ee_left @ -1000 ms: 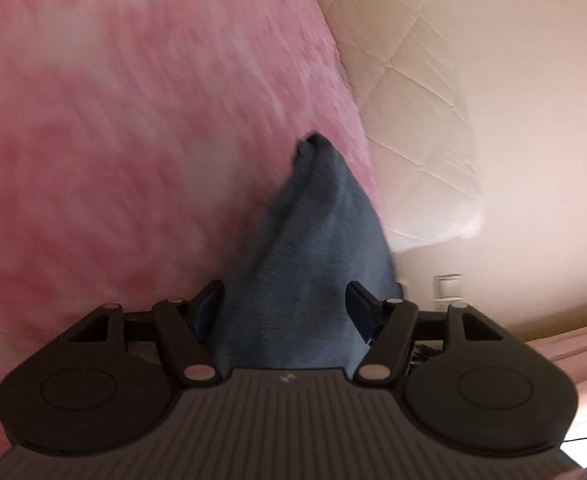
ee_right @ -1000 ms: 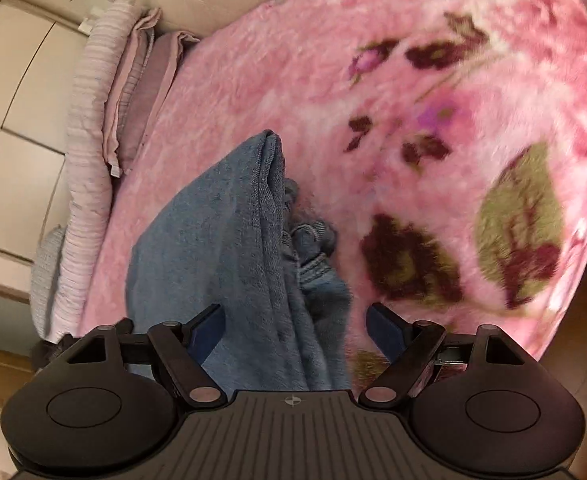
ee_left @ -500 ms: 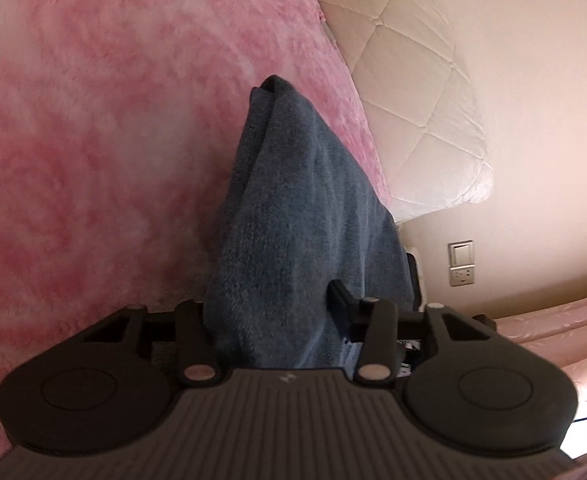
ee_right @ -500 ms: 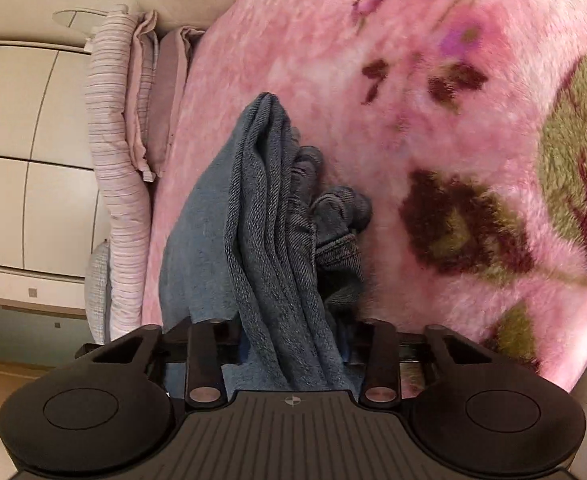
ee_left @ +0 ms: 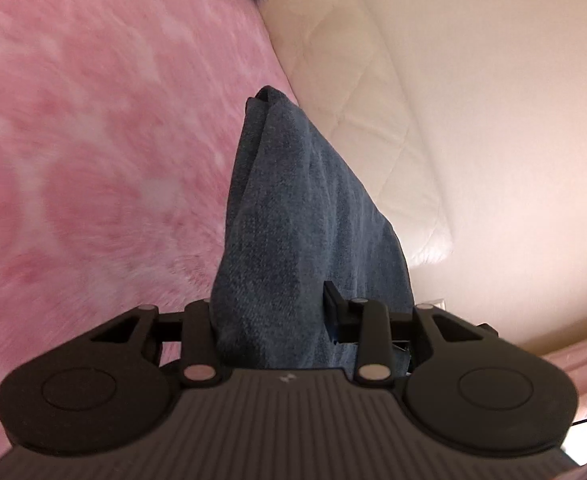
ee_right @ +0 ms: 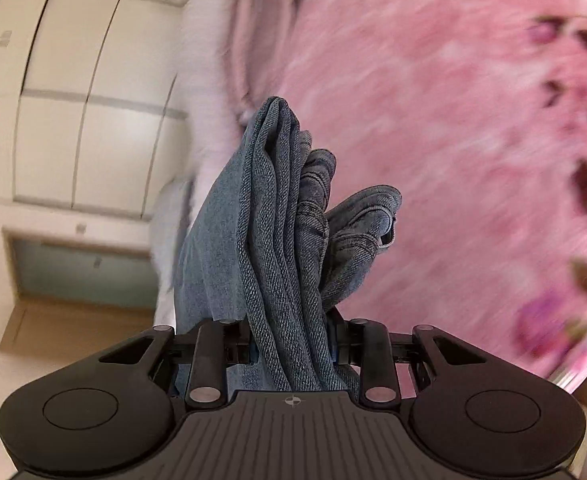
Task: Fold clothes
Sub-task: 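Carry the lifted jeans with both grippers toward the stack of folded clothes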
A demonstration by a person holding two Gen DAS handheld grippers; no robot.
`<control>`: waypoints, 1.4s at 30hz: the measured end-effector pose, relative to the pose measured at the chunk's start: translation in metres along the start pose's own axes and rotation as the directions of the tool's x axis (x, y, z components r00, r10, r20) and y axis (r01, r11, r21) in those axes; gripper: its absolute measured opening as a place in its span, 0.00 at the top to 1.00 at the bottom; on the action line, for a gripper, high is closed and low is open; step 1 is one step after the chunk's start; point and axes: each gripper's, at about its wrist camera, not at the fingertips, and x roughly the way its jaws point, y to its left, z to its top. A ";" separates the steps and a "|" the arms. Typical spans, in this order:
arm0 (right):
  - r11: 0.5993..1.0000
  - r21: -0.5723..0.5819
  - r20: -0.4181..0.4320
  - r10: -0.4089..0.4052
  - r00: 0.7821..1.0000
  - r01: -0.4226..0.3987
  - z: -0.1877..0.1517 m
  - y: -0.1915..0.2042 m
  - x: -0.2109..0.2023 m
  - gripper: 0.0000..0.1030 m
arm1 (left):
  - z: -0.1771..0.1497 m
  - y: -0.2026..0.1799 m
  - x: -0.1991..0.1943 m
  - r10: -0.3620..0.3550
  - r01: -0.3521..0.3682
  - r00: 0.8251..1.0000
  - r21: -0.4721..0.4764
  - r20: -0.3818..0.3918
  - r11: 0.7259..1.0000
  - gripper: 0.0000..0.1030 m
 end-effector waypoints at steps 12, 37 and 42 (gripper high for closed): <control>0.953 -0.218 -0.418 0.102 0.903 -0.209 -0.106 0.191 0.100 0.71 | -0.124 -0.002 -0.294 0.175 -0.097 0.887 -0.198 0.428 0.975 0.70; 0.873 -0.264 -0.743 0.086 0.663 -0.409 -0.519 0.420 0.383 0.71 | -0.277 0.168 -0.768 0.417 -0.130 0.622 -0.438 0.663 0.889 0.69; 0.849 -0.266 -0.783 0.086 0.617 -0.457 -0.543 0.457 0.435 0.71 | -0.274 0.193 -0.806 0.446 -0.115 0.554 -0.466 0.703 0.877 0.69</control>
